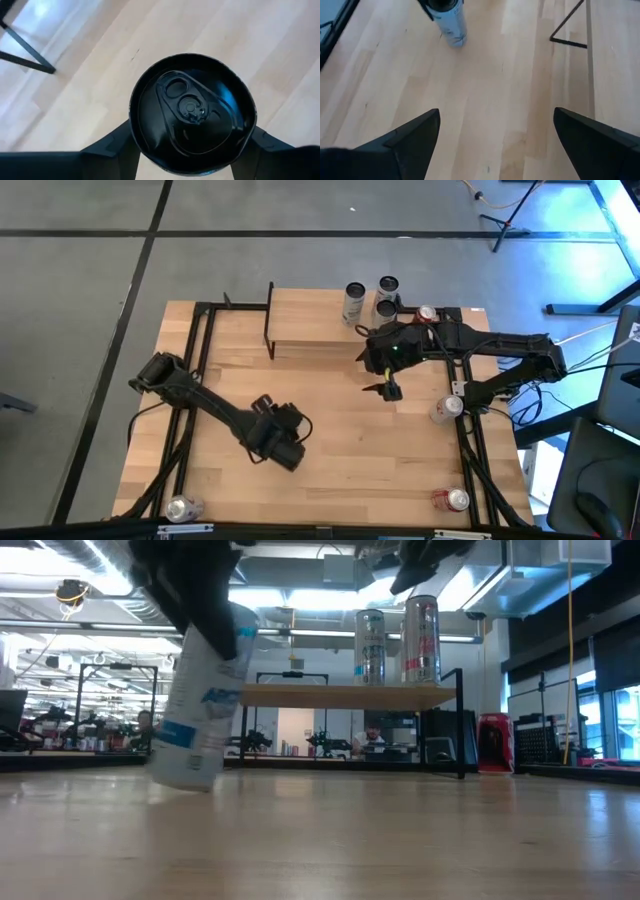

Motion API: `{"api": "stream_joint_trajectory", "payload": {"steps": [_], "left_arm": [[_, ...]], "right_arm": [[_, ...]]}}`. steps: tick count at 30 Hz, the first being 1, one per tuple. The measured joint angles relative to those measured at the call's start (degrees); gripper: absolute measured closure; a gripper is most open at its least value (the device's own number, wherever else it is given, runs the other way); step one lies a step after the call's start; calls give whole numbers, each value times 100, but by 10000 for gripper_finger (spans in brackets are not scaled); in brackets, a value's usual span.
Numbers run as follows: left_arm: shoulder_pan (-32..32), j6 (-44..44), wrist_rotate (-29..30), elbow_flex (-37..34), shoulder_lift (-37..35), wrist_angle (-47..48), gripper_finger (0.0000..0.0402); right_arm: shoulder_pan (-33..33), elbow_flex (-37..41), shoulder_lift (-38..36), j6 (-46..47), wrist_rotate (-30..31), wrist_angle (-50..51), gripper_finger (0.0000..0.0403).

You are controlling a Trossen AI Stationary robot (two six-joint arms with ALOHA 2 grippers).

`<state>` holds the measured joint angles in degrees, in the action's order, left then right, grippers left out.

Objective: Place canned beverage on shelf
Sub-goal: Put the white-blue soda can on the shelf aligned with the other white-blue soda can

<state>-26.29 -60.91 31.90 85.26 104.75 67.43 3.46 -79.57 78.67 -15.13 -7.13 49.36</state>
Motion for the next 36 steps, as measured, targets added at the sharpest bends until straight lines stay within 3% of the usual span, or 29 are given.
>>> {"api": "stream_joint_trajectory", "payload": {"steps": [9, 14, 19, 26, 36], "left_arm": [[922, 2375, -362, 0, -1226, -248, 200], [1604, 3553, -1090, 0, -1896, -1031, 199], [2247, 4440, -2058, 33, -2209, -1868, 199], [2813, 5392, -2247, 825, -1862, -2119, 198], [3713, 5815, -2160, 2614, -508, -2095, 197]], "right_arm": [[0, 2, -106, 885, -124, 59, 27], [0, 2, -467, 1043, -591, 45, 27], [6, 2, -964, 1268, -555, 205, 27], [250, 2, -1524, 1441, -448, 548, 27], [984, 2, -1871, 466, -514, 1369, 27]]}}
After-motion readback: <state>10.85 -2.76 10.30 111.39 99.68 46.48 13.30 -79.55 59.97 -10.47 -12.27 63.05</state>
